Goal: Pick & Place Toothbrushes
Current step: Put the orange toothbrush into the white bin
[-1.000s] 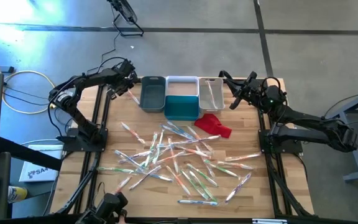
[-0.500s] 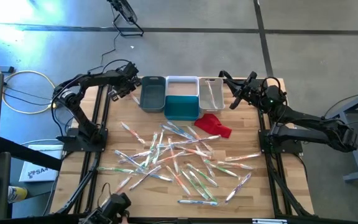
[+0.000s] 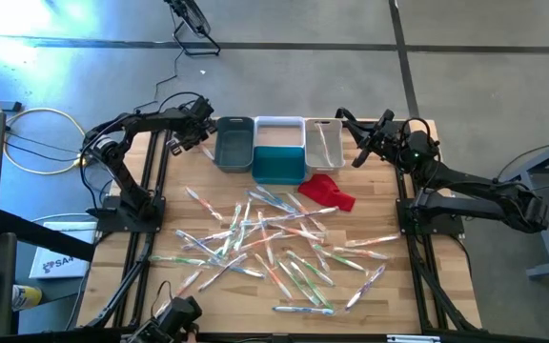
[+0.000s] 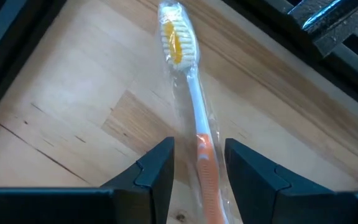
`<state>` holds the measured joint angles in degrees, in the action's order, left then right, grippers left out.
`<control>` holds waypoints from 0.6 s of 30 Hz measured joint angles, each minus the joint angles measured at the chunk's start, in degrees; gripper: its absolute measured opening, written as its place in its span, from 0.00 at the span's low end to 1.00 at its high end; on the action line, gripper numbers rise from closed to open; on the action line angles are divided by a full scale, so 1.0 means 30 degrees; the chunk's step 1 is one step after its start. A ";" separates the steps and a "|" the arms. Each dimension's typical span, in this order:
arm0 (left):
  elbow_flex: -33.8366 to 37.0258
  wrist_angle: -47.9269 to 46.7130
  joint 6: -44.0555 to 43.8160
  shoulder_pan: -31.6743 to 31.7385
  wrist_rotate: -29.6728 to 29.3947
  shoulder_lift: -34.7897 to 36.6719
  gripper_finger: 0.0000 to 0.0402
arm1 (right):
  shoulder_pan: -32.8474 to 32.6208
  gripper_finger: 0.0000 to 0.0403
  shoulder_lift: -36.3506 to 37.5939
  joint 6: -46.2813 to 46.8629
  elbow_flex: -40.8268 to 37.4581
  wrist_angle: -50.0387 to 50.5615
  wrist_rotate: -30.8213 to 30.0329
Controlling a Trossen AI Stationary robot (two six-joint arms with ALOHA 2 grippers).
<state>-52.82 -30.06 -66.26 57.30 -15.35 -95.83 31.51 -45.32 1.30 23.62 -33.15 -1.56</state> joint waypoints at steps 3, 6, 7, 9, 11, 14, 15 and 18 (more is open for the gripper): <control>0.0000 -0.0004 0.0000 0.0000 0.0000 0.0000 0.34 | 0.0000 0.00 0.0000 0.0000 0.0000 0.0000 0.0000; 0.0000 -0.0010 0.0005 0.0000 0.0034 0.0000 0.34 | 0.0000 0.00 0.0000 0.0000 0.0000 -0.0006 0.0000; 0.0000 -0.0007 0.0000 0.0000 0.0061 0.0000 0.34 | 0.0000 0.00 0.0000 0.0000 0.0000 0.0000 0.0000; 0.0000 -0.0007 0.0000 0.0000 0.0066 0.0000 0.34 | 0.0000 0.00 0.0000 0.0000 0.0000 -0.0004 0.0000; 0.0000 -0.0007 0.0000 0.0000 0.0073 0.0000 0.34 | 0.0000 0.00 0.0000 0.0000 0.0000 0.0000 0.0000; 0.0000 -0.0007 -0.0007 0.0000 0.0073 0.0000 0.34 | 0.0000 0.00 0.0000 0.0000 0.0000 -0.0005 0.0005; 0.0000 -0.0007 -0.0007 0.0000 0.0079 0.0000 0.34 | 0.0000 0.00 0.0000 0.0000 0.0000 0.0000 0.0000; 0.0000 -0.0020 0.0005 0.0000 0.0187 0.0000 0.34 | 0.0000 0.00 0.0000 0.0000 0.0000 -0.0001 0.0000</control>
<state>-52.82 -30.12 -66.24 57.30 -14.79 -95.83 31.51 -45.32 1.30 23.62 -33.15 -1.56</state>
